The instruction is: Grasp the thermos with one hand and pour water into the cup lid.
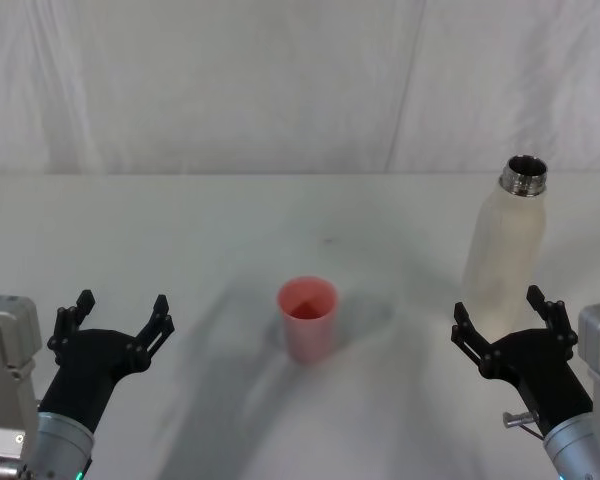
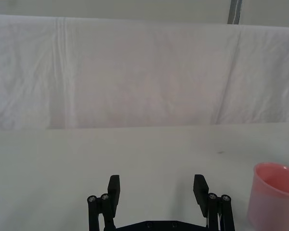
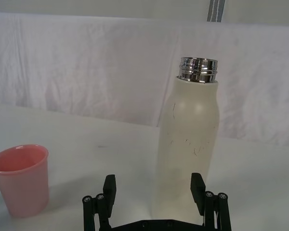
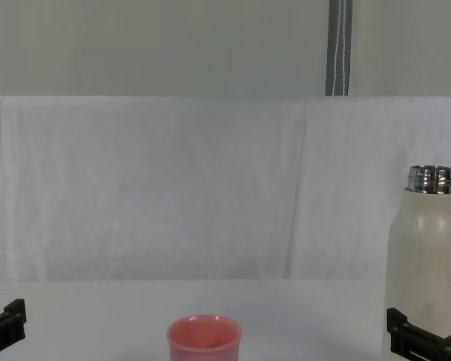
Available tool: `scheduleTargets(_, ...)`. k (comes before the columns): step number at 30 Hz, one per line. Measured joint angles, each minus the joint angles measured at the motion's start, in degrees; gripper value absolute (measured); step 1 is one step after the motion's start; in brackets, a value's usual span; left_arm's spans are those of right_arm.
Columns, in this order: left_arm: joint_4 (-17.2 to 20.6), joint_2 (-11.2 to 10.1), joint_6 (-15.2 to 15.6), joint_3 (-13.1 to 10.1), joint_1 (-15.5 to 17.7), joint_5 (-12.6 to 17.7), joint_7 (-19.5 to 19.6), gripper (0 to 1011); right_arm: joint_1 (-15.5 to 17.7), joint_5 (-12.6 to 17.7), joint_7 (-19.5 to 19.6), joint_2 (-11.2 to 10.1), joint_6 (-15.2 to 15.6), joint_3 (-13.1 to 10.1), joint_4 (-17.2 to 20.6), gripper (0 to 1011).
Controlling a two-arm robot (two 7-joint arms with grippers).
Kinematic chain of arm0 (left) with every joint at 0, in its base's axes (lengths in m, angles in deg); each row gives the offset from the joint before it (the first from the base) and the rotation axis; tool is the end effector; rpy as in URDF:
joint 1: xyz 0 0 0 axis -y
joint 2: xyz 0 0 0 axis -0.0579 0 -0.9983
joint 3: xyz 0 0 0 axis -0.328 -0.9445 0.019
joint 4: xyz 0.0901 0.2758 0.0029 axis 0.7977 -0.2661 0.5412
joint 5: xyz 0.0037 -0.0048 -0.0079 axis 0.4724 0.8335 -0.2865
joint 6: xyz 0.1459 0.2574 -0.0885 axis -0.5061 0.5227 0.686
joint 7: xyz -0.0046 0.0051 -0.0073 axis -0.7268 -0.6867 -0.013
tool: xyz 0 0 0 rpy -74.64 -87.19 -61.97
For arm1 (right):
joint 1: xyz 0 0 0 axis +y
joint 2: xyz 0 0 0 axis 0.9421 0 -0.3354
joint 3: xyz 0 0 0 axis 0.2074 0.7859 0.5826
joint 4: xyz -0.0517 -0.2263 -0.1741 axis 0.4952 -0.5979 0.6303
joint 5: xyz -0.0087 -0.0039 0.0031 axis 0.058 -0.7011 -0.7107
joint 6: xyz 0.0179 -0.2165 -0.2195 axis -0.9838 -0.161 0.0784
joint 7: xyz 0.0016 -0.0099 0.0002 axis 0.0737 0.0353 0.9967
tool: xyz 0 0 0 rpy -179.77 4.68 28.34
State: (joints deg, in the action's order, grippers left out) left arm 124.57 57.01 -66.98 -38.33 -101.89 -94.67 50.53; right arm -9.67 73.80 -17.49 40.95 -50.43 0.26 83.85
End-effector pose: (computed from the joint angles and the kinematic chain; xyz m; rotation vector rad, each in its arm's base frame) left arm 0.2530 0.0375 -0.2851 -0.0381 0.0141 1.4458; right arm 0.2659 0.0384 -0.2976 -0.0034 -0.0891 -1.3019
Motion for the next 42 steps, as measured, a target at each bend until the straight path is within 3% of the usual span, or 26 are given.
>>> scheduleTargets(42,0.0,0.0,0.0,0.0,0.0,0.0,0.0,1001,0.0,0.0,0.0,0.0,0.0,0.0,0.0,1001)
